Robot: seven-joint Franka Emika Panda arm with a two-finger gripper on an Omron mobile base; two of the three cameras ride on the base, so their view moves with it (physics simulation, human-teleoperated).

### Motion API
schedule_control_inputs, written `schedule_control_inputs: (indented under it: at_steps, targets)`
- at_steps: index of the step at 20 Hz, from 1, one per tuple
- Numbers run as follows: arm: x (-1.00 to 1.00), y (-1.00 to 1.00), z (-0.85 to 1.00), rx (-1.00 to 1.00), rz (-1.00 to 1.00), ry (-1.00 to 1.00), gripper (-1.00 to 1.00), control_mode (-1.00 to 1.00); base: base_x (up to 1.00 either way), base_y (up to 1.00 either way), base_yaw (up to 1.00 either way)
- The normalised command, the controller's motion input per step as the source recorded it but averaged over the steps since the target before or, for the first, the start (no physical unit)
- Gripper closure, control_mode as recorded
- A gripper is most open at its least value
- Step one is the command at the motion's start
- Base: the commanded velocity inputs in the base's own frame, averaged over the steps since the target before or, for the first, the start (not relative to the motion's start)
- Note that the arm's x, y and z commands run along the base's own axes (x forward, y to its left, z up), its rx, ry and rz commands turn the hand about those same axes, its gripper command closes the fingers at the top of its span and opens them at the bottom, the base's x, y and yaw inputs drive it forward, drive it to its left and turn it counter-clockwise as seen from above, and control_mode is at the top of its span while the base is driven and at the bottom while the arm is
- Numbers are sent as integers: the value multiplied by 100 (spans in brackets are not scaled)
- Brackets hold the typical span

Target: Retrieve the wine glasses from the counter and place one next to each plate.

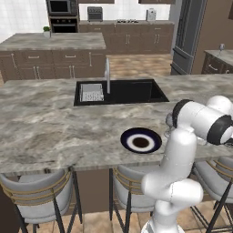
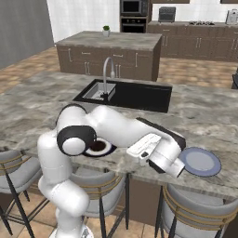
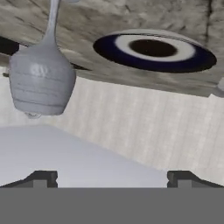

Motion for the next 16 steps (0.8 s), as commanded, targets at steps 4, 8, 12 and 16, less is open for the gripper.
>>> schedule_control_inputs:
  at_steps: [4, 8, 12, 16]
  targets:
    - [-71, 5, 100, 9, 6, 0, -100, -100, 0, 0, 0]
    - [-82, 27, 79, 5, 8, -7, -100, -100, 0, 0, 0]
    - [-67, 43, 29, 0, 10, -5, -100, -100, 0, 0, 0]
    - [-46, 57, 13, 0, 7, 0, -100, -100, 0, 0, 0]
